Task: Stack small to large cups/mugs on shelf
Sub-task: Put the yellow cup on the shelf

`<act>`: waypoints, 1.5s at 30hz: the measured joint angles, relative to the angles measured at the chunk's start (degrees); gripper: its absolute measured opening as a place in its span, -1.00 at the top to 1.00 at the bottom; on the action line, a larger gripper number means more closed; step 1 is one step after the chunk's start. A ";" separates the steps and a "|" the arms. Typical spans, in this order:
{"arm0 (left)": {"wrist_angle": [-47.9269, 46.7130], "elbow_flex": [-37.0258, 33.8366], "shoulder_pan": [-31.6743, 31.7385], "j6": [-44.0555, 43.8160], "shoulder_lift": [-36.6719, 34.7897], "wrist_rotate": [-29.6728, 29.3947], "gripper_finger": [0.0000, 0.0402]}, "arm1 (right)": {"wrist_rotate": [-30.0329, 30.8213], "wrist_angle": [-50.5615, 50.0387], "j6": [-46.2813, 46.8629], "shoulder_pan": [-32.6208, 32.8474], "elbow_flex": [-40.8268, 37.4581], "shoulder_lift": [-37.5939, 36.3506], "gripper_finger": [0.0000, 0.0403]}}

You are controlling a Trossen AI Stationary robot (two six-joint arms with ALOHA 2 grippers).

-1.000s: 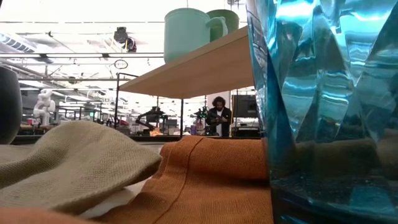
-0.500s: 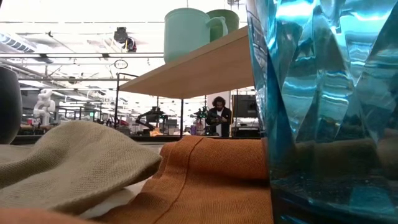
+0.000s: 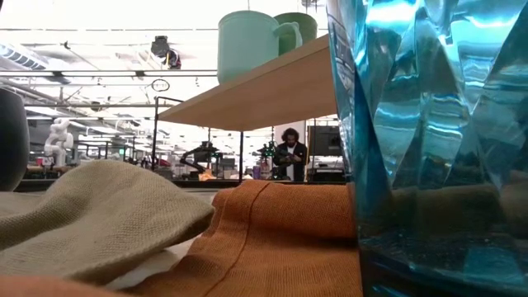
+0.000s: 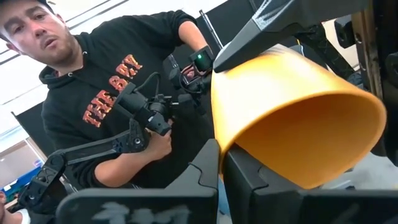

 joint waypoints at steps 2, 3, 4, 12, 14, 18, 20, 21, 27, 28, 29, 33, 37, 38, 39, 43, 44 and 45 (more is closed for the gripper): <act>-0.03 0.00 0.00 0.04 0.00 0.00 -0.59 | -0.18 -0.05 0.23 -0.06 -0.02 0.00 1.00; -0.05 0.00 0.00 0.06 0.00 0.00 -0.59 | -0.25 -0.03 0.44 -0.06 -0.02 0.00 1.00; -0.05 0.00 0.00 0.13 0.00 0.00 -0.59 | -0.37 0.01 0.69 -0.08 -0.02 0.00 1.00; 0.39 0.01 0.00 0.34 0.00 -0.26 -0.77 | -1.00 0.55 1.24 -0.15 -0.02 0.00 0.85; 0.75 0.02 0.00 0.49 0.00 -0.31 -0.76 | -1.19 0.50 2.25 -0.17 -0.02 0.00 0.78; 1.16 0.04 0.00 0.57 -0.02 -0.69 -0.62 | -1.41 0.25 2.56 -0.84 -0.03 0.00 0.58; 1.17 0.04 0.00 0.56 -0.02 -0.81 -0.59 | -1.66 0.03 2.72 -1.36 -0.04 0.00 0.48; 1.16 0.04 0.00 0.55 -0.02 -0.81 -0.59 | -1.69 -0.02 3.29 -1.68 -0.04 0.00 0.42; 1.09 0.04 -0.16 0.52 -0.02 -1.18 -0.76 | -1.90 -0.03 4.09 -2.46 -0.04 0.00 0.15; 1.12 0.04 -0.26 0.52 -0.02 -1.26 -0.77 | -2.13 -0.02 4.13 -2.48 -0.04 0.00 0.12; 1.26 0.04 -0.36 0.54 -0.02 -1.40 -0.77 | -2.66 -0.02 4.12 -2.55 -0.04 0.00 0.09; 1.33 0.04 -0.39 0.83 -0.02 -1.53 -0.66 | -3.29 -0.32 4.15 -3.50 -0.04 0.00 0.04; 1.35 0.04 -0.39 2.02 -0.02 -1.59 -0.59 | -4.45 -1.95 4.03 -5.33 -0.04 0.00 0.04; 1.36 0.04 -0.41 2.59 -0.02 -1.73 -0.59 | -4.85 -2.89 4.02 -5.80 -0.04 0.00 0.04; 1.52 0.04 -0.42 3.23 -0.02 -1.96 -0.59 | -4.88 -3.67 3.89 -6.28 -0.04 -0.02 0.04; 2.43 0.04 -0.87 5.37 -0.04 -3.31 -0.68 | -6.14 -6.10 2.84 -8.24 -0.09 -0.78 0.04; 2.42 0.04 -1.09 5.81 -0.07 -3.82 -0.69 | -6.22 -6.53 2.78 -8.73 -0.09 -1.14 0.04; 2.42 0.04 -1.28 6.34 -0.07 -4.64 -0.70 | -6.23 -7.32 2.63 -9.30 -0.09 -1.47 0.04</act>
